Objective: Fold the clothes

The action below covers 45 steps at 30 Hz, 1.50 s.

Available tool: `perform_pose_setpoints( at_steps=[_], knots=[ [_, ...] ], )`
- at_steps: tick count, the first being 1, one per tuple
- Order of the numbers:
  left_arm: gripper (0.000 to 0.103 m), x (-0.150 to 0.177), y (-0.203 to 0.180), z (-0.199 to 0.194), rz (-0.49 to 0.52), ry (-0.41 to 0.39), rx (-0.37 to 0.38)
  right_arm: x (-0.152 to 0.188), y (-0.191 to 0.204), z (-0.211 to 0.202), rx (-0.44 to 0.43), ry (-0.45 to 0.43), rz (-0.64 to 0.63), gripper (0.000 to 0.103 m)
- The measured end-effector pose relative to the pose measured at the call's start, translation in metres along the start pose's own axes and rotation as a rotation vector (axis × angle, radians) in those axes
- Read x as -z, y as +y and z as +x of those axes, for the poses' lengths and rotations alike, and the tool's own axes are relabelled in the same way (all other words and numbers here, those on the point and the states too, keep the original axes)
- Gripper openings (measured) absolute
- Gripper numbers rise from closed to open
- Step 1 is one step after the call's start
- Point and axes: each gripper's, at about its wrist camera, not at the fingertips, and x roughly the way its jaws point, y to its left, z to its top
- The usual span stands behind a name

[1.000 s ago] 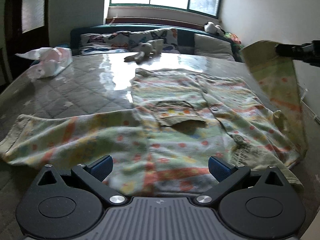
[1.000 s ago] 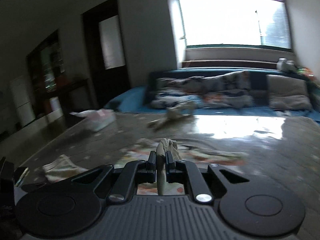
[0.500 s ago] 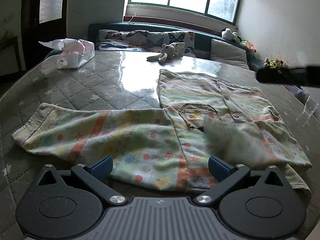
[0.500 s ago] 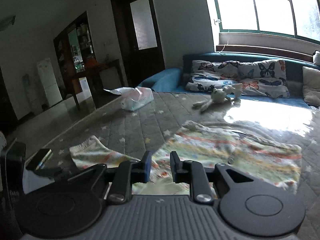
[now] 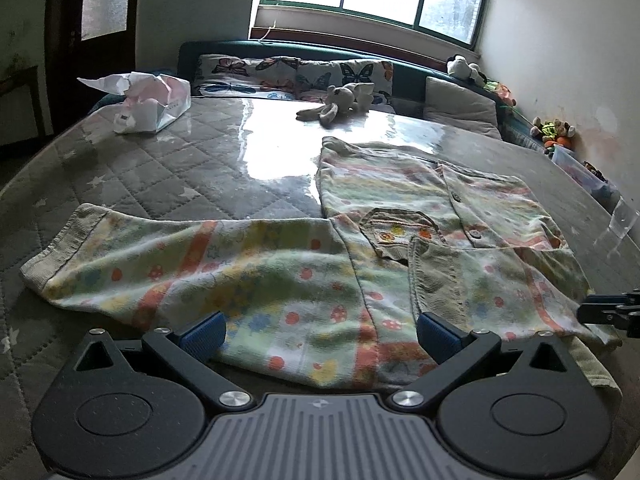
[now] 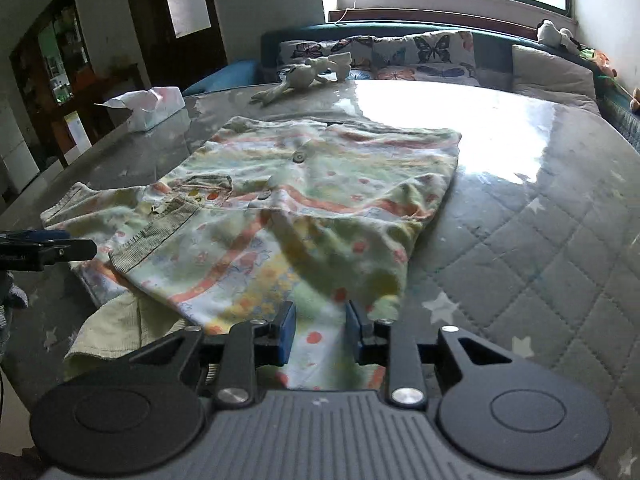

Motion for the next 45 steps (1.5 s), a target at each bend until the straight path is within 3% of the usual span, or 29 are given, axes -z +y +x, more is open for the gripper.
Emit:
perform_pose_setpoints(
  at_steps=[2, 4, 7, 12, 22, 24, 27, 31, 35, 37, 39, 41, 45],
  knots=[
    [0.103, 0.000, 0.003, 0.000, -0.014, 0.000, -0.014, -0.007, 0.000, -0.003, 0.008, -0.029, -0.010, 0.029],
    [0.103, 0.000, 0.008, -0.002, -0.032, -0.002, -0.029, -0.015, 0.000, -0.001, 0.012, -0.060, -0.012, 0.038],
    [0.103, 0.000, 0.017, -0.006, -0.063, -0.010, -0.057, -0.025, -0.002, 0.012, 0.021, -0.082, -0.005, 0.038],
    [0.103, -0.004, 0.049, -0.015, -0.163, -0.046, -0.151, -0.020, -0.007, 0.037, 0.047, -0.058, 0.019, 0.040],
    [0.103, -0.019, 0.129, -0.018, -0.394, -0.100, -0.401, -0.016, -0.008, 0.035, 0.034, -0.073, 0.039, 0.050],
    [0.101, -0.019, 0.140, -0.017, -0.430, -0.096, -0.417, -0.017, -0.006, 0.036, 0.037, -0.075, 0.036, 0.051],
    [0.088, -0.018, 0.150, -0.013, -0.450, -0.082, -0.399, -0.017, -0.005, 0.036, 0.041, -0.075, 0.033, 0.052],
    [0.078, -0.018, 0.147, -0.009, -0.409, -0.093, -0.421, -0.017, -0.005, 0.036, 0.043, -0.076, 0.037, 0.052],
    [0.053, -0.019, 0.143, -0.004, -0.368, -0.103, -0.450, -0.017, -0.005, 0.036, 0.045, -0.076, 0.039, 0.052],
    [0.048, -0.019, 0.139, -0.002, -0.344, -0.106, -0.455, -0.017, -0.005, 0.036, 0.045, -0.077, 0.040, 0.052],
    [0.025, -0.020, 0.140, -0.002, -0.344, -0.111, -0.442, -0.017, -0.004, 0.035, 0.046, -0.078, 0.043, 0.053],
    [0.012, -0.022, 0.141, -0.004, -0.378, -0.119, -0.381, -0.016, -0.004, 0.035, 0.046, -0.080, 0.046, 0.053],
    [0.011, -0.031, 0.130, -0.015, -0.377, -0.161, -0.264, -0.016, -0.004, 0.034, 0.047, -0.083, 0.050, 0.053]
  ],
)
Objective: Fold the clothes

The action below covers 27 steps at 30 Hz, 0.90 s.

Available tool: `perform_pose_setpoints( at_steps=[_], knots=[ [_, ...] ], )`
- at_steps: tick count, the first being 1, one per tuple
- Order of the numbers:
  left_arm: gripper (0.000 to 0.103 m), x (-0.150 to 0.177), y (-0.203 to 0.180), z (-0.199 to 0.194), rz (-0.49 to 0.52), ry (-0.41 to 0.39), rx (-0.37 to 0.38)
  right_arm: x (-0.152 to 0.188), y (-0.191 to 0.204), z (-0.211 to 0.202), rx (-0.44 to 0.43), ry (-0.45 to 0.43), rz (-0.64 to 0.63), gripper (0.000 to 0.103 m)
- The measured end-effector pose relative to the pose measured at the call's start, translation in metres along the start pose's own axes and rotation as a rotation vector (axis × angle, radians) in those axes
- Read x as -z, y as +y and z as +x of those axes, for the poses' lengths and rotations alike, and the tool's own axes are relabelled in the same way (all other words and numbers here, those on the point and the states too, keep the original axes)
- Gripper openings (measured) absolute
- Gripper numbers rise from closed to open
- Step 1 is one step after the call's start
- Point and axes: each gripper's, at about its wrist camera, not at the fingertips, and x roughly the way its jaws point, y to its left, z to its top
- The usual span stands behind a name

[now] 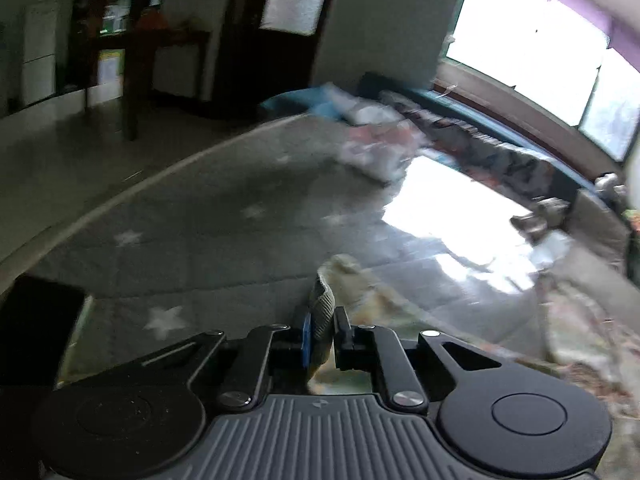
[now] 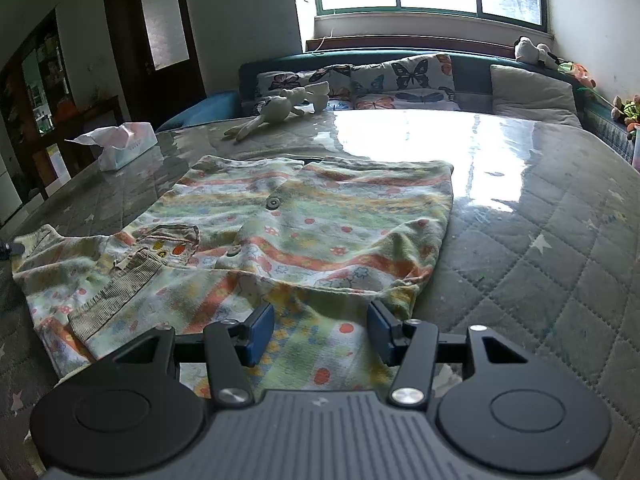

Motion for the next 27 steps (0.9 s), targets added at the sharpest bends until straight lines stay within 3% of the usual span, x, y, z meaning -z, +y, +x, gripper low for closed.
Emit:
perform_pose_setpoints(
  at_steps=[6, 14, 19, 27],
  knots=[
    [0.011, -0.011, -0.052, -0.032, 0.038, -0.009, 0.275, 0.001, 0.000, -0.003, -0.003, -0.010, 0.006, 0.053],
    [0.011, -0.002, -0.147, -0.051, 0.154, 0.091, 0.620, 0.003, -0.002, -0.005, -0.012, -0.017, 0.016, 0.053],
    [0.011, 0.013, -0.192, -0.044, 0.205, 0.169, 0.718, 0.004, -0.003, -0.007, -0.015, -0.021, 0.015, 0.053],
    [0.012, 0.045, -0.230, -0.039, 0.284, 0.262, 0.786, 0.005, -0.004, -0.007, -0.022, -0.025, 0.022, 0.053]
  ],
)
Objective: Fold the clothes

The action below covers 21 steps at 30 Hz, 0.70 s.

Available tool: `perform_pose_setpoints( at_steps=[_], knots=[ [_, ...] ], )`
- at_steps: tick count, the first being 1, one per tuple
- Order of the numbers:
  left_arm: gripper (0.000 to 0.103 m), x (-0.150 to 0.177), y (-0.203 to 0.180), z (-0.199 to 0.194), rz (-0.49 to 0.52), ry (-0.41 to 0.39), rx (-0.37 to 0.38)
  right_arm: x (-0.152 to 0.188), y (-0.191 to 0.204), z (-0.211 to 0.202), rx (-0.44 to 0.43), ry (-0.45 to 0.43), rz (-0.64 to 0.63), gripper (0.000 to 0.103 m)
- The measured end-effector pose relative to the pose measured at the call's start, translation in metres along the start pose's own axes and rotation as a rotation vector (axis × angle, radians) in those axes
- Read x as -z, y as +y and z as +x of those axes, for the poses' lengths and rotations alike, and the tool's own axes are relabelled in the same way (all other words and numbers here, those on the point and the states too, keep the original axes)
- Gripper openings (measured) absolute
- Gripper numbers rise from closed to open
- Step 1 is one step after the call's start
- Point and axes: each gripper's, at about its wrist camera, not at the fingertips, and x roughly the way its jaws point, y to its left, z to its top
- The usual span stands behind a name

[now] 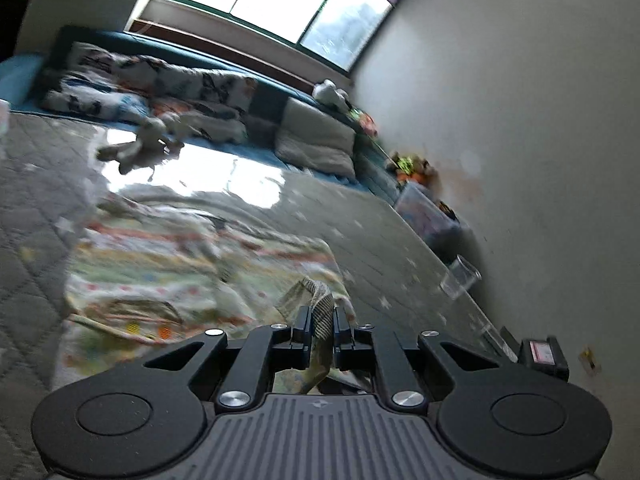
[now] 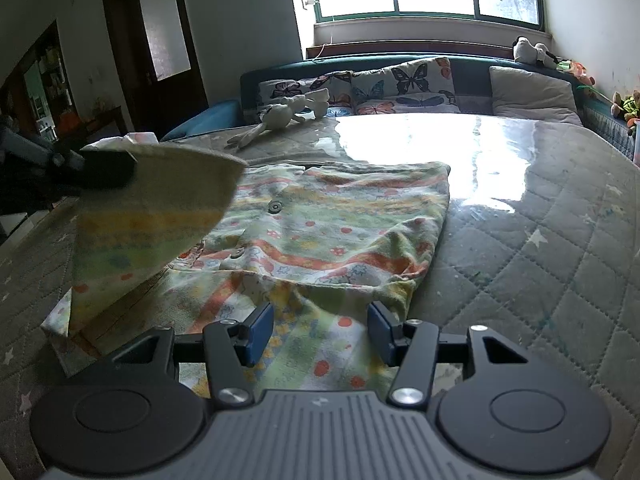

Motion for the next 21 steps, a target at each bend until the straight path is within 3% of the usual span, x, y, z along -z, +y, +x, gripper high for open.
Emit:
perform_pose_setpoints(
  at_steps=[8, 10, 11, 12, 14, 18, 21],
  knots=[
    [0.018, 0.019, -0.009, 0.022, 0.024, 0.083, 0.073, 0.000, -0.001, -0.001, 0.004, -0.005, 0.004, 0.053],
    [0.030, 0.020, -0.008, 0.019, 0.038, 0.079, 0.077, 0.000, -0.001, -0.003, 0.011, -0.009, 0.005, 0.053],
    [0.042, 0.020, -0.007, 0.016, 0.048, 0.074, 0.073, -0.001, -0.001, -0.005, 0.016, -0.012, 0.005, 0.053],
    [0.049, 0.020, -0.003, 0.011, 0.057, 0.064, 0.057, -0.002, -0.003, -0.007, 0.023, -0.017, 0.006, 0.053],
    [0.051, 0.020, 0.004, 0.000, 0.075, 0.043, 0.021, -0.004, -0.005, -0.012, 0.038, -0.028, 0.010, 0.053],
    [0.067, 0.022, 0.035, -0.024, 0.069, 0.002, -0.109, -0.009, -0.011, -0.027, 0.043, -0.059, 0.032, 0.053],
    [0.069, 0.028, 0.060, -0.034, 0.049, 0.003, -0.218, -0.012, -0.011, -0.031, -0.003, -0.055, 0.054, 0.050]
  ],
)
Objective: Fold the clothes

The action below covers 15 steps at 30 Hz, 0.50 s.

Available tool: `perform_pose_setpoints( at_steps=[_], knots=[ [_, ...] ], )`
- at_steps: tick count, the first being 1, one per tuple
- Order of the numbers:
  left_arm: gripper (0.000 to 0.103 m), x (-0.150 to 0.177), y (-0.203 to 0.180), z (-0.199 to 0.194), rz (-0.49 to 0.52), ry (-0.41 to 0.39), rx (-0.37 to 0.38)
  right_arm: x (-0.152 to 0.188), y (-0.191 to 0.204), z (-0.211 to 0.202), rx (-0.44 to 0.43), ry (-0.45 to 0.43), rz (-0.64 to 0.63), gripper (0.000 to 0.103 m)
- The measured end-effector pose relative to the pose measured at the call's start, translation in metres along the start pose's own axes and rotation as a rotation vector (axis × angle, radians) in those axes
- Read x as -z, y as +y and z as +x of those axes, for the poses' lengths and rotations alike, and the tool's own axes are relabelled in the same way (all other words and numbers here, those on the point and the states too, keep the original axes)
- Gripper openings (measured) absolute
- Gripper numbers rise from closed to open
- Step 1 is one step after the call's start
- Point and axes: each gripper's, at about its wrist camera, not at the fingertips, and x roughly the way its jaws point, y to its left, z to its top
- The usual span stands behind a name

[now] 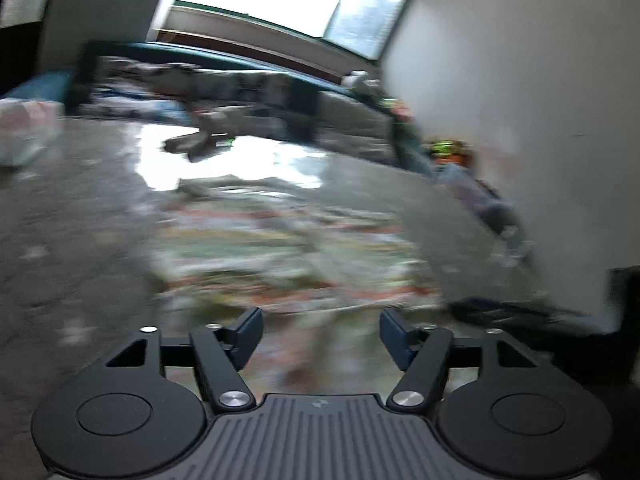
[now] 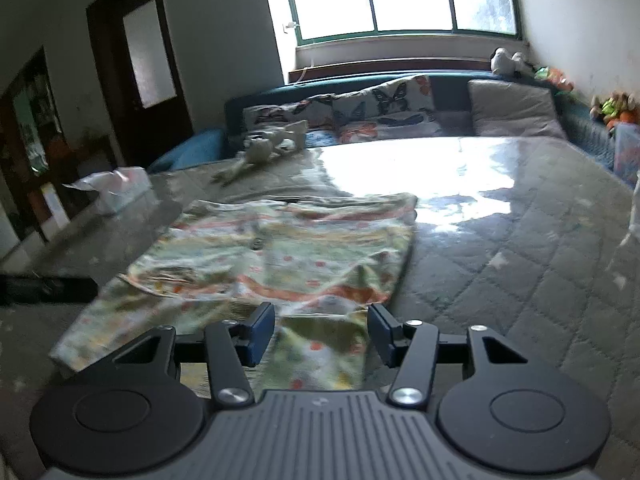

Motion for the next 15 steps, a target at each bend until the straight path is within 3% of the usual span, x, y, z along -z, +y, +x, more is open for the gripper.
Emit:
perform_pose_setpoints(
  at_steps=[5, 9, 11, 14, 15],
  knots=[
    [0.069, 0.015, 0.029, -0.002, -0.044, 0.025, -0.086, 0.004, 0.016, 0.016, -0.074, 0.058, -0.020, 0.045],
    [0.069, 0.025, 0.035, -0.005, -0.051, 0.031, -0.105, 0.004, 0.020, 0.035, -0.066, 0.086, -0.013, 0.044],
    [0.069, 0.029, 0.037, -0.008, -0.049, 0.034, -0.111, 0.004, 0.019, 0.043, -0.076, 0.098, 0.008, 0.037],
    [0.068, 0.026, 0.038, -0.009, -0.043, 0.034, -0.121, 0.005, 0.021, 0.048, -0.092, 0.100, 0.013, 0.021],
    [0.068, 0.023, 0.037, -0.009, -0.041, 0.027, -0.123, 0.005, 0.022, 0.049, -0.091, 0.097, 0.009, 0.011]
  ],
)
